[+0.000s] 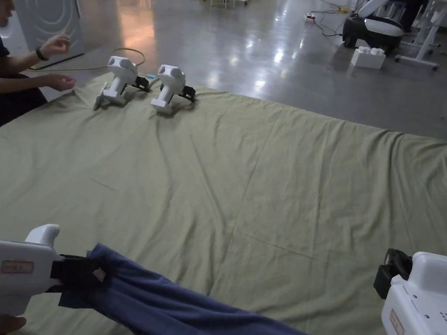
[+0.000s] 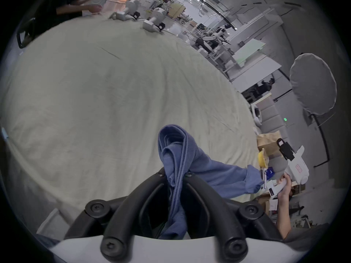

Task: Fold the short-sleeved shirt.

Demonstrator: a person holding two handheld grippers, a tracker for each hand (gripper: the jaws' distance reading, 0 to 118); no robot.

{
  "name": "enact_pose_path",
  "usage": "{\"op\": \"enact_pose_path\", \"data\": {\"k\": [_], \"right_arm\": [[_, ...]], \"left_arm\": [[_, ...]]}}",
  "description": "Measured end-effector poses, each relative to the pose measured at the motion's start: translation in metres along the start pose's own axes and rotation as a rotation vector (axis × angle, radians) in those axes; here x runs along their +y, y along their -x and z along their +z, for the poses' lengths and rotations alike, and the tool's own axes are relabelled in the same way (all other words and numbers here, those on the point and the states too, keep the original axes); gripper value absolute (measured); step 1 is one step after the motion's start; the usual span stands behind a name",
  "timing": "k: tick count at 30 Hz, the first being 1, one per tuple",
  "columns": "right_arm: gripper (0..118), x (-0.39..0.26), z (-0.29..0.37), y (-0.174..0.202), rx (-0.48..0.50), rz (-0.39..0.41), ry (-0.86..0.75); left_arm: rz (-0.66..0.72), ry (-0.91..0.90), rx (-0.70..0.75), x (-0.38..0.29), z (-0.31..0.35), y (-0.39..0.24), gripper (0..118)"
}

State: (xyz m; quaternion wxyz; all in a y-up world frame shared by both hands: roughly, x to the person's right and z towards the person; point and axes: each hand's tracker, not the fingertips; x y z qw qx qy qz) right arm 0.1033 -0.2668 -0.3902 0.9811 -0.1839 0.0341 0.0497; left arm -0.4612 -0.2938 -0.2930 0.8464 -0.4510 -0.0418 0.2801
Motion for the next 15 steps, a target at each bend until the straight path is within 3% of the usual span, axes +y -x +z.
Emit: {"op": "enact_pose_path", "data": {"k": [4, 10, 15], "right_arm": [[7, -0.004, -0.002, -0.002, 0.014, -0.024, 0.005], [7, -0.01, 0.002, -0.008, 0.028, -0.039, 0.013], [7, -0.015, 0.007, -0.018, 0.022, -0.047, 0.02]], "left_arm": [[0.013, 0.026, -0.02, -0.008, 0.005, -0.029, 12], [0.069, 0.065, -0.264, -0.024, -0.002, -0.081, 12], [0.038, 0.106, -0.341, -0.039, -0.02, -0.157, 12]]}}
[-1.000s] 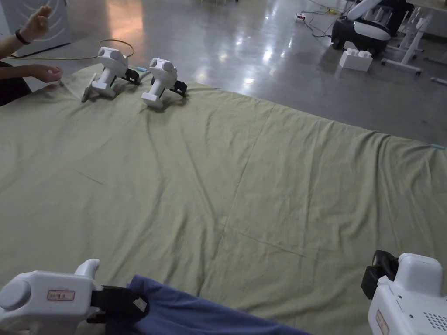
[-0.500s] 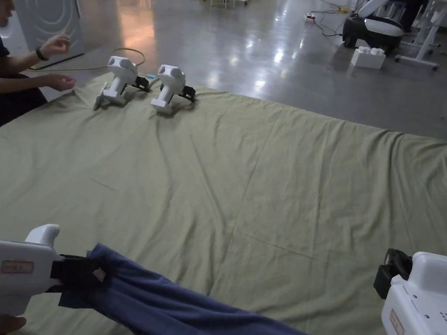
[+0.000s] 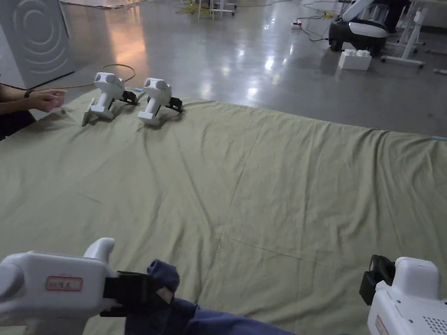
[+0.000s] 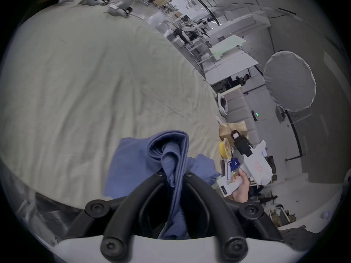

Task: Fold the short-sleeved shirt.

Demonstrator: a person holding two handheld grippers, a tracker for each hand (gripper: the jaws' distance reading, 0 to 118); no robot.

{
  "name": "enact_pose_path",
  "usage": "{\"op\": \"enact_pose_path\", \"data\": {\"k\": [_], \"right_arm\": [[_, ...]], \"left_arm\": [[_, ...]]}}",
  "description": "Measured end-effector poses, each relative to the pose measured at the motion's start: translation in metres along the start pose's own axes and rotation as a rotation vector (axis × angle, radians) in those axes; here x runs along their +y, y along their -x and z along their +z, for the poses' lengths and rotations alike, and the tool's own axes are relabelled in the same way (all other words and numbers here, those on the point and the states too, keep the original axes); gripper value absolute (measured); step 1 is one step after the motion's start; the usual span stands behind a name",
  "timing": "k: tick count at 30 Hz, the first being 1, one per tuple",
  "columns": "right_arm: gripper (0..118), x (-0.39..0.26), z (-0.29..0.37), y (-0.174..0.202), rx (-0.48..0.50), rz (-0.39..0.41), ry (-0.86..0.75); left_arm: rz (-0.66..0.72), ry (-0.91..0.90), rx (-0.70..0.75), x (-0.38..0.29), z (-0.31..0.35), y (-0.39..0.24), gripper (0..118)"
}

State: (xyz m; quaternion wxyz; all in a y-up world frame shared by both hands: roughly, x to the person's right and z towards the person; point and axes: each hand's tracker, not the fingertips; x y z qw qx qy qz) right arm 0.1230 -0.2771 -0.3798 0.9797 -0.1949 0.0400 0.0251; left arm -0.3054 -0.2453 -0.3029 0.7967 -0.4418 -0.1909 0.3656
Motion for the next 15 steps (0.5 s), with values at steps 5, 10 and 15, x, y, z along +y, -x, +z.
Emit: {"op": "enact_pose_path", "data": {"k": [5, 10, 15], "right_arm": [[7, -0.008, 0.003, -0.015, -0.018, -0.024, 0.015], [7, -0.014, 0.006, -0.03, -0.042, -0.053, 0.03], [7, -0.017, 0.009, -0.043, -0.066, -0.079, 0.046]], "left_arm": [[-0.031, 0.096, 0.019, -0.005, -0.059, -0.022, 12], [-0.043, 0.218, 0.108, -0.017, -0.129, -0.026, 12], [-0.077, 0.268, 0.247, -0.034, -0.178, -0.025, 12]]}}
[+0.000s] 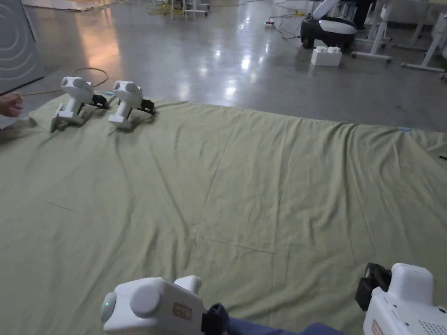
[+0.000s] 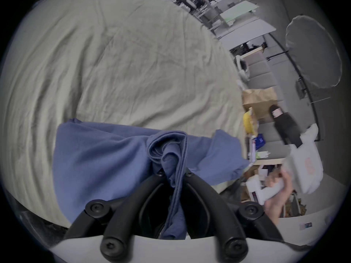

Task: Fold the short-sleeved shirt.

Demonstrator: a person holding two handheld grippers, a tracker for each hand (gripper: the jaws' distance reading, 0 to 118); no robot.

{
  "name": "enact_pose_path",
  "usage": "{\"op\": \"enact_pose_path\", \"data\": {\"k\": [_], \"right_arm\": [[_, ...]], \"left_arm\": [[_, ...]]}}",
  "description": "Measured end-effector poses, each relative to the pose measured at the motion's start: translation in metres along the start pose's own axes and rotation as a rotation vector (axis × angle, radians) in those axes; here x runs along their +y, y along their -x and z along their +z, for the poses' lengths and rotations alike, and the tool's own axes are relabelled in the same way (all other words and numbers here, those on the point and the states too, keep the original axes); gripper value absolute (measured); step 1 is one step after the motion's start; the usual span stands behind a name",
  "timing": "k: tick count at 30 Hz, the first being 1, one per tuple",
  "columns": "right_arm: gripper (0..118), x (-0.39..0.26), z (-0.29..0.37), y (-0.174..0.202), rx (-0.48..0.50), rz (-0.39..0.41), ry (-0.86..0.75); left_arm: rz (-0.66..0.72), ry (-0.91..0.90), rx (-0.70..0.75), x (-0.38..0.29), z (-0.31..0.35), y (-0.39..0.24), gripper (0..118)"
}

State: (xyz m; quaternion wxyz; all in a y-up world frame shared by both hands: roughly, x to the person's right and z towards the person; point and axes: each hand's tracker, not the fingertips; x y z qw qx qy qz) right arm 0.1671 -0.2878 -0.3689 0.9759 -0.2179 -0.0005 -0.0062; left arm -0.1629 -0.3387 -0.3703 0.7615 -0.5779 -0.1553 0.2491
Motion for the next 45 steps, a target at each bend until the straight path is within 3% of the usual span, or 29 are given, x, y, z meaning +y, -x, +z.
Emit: {"op": "enact_pose_path", "data": {"k": [6, 10, 12, 14, 15, 19, 22, 23, 24, 25, 30, 34, 36, 45], "right_arm": [[7, -0.003, 0.002, -0.007, -0.014, -0.009, 0.013], [7, -0.005, 0.004, -0.008, -0.015, -0.005, 0.018], [7, -0.005, 0.004, -0.008, -0.015, -0.002, 0.021], [7, -0.006, 0.003, -0.009, -0.015, -0.001, 0.024], [7, -0.006, 0.003, -0.009, -0.015, 0.0, 0.025], [7, -0.006, 0.004, -0.01, -0.015, -0.001, 0.029], [7, -0.007, 0.004, -0.011, -0.016, -0.005, 0.034], [7, -0.008, 0.004, -0.011, -0.015, -0.006, 0.035], [7, -0.008, 0.003, -0.01, -0.015, -0.005, 0.035], [7, -0.008, 0.003, -0.01, -0.016, -0.004, 0.037], [7, -0.011, 0.002, -0.01, -0.015, 0.001, 0.047], [7, -0.013, 0.003, -0.011, -0.019, 0.003, 0.054], [7, -0.013, 0.004, -0.011, -0.02, 0.005, 0.057], [7, -0.009, 0.008, -0.01, -0.015, 0.023, 0.052]], "left_arm": [[-0.007, 0.015, 0.059, -0.006, -0.027, -0.001, 13], [0.034, 0.008, 0.029, -0.005, -0.023, 0.003, 22], [0.042, 0.005, -0.033, -0.005, -0.012, 0.003, 46], [0.038, -0.014, -0.045, -0.006, 0.004, 0.003, 63], [0.032, -0.03, -0.055, -0.004, 0.013, 0.002, 66], [0.001, -0.09, -0.042, 0.001, 0.04, 0.007, 65], [-0.043, -0.118, 0.046, 0.002, 0.041, 0.009, 62], [-0.048, -0.112, 0.071, 0.001, 0.037, 0.009, 54], [-0.052, -0.096, 0.082, 0.001, 0.031, 0.009, 27], [-0.06, -0.068, 0.085, 0.001, 0.024, 0.008, 20], [-0.125, 0.017, 0.063, -0.007, -0.018, -0.007, 20], [-0.109, 0.044, -0.029, -0.015, -0.044, -0.018, 20], [-0.108, 0.034, -0.005, -0.017, -0.051, -0.019, 20], [-0.066, -0.064, -0.09, -0.011, -0.001, 0.009, 20]]}}
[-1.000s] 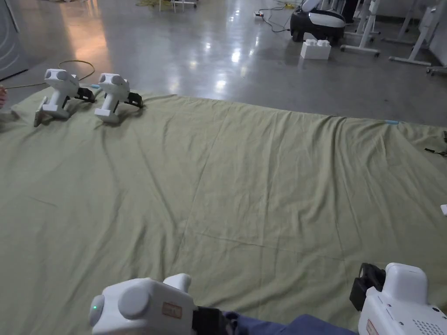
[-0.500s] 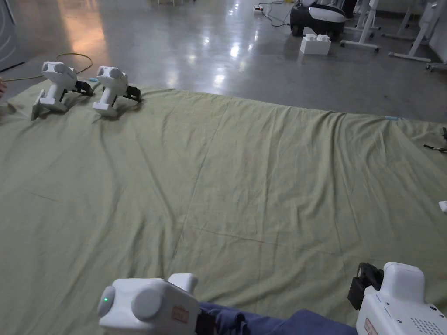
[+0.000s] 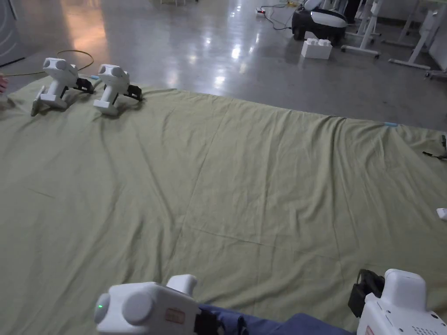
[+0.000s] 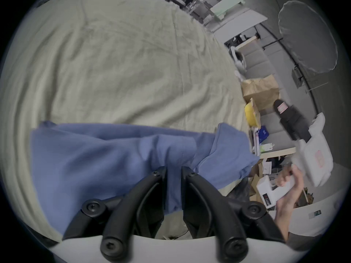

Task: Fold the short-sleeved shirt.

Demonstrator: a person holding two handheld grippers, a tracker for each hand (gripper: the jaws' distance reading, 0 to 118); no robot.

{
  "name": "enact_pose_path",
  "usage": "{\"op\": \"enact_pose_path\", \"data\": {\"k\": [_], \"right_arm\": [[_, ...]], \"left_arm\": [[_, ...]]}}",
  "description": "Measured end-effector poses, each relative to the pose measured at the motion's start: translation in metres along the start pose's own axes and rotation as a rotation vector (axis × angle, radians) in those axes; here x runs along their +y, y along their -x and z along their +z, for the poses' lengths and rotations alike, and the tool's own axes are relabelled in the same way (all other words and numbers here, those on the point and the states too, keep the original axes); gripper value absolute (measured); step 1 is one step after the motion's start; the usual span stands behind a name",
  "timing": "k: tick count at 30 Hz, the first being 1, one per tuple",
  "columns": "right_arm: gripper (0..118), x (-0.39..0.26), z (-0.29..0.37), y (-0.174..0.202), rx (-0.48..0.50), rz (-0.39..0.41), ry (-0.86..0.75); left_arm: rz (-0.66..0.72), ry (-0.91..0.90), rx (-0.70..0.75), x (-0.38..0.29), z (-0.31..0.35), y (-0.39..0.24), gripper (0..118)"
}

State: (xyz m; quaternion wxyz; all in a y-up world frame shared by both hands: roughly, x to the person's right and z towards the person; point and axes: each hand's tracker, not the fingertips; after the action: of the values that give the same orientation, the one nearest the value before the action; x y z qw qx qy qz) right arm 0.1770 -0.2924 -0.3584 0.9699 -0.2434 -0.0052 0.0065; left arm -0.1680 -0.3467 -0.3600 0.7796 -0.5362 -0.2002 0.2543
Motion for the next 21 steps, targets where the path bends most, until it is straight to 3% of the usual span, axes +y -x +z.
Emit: {"op": "enact_pose_path", "data": {"k": [2, 4, 5, 11, 21], "right_arm": [[7, 0.001, -0.001, 0.0, 0.003, 0.002, 0.0], [7, 0.002, -0.002, 0.001, 0.007, 0.002, -0.001], [7, 0.003, -0.002, 0.002, 0.009, 0.001, 0.0], [7, 0.004, -0.007, 0.009, 0.027, -0.014, 0.009], [7, 0.005, -0.006, 0.017, 0.037, -0.008, 0.017]], "left_arm": [[0.007, -0.054, -0.035, 0.007, 0.031, 0.017, 29], [0.026, -0.08, -0.041, 0.011, 0.057, 0.036, 61], [0.029, -0.085, -0.042, 0.012, 0.067, 0.046, 66], [0.106, -0.167, -0.001, 0.014, 0.104, 0.104, 75], [0.235, -0.047, -0.265, -0.012, 0.058, 0.168, 78]]}}
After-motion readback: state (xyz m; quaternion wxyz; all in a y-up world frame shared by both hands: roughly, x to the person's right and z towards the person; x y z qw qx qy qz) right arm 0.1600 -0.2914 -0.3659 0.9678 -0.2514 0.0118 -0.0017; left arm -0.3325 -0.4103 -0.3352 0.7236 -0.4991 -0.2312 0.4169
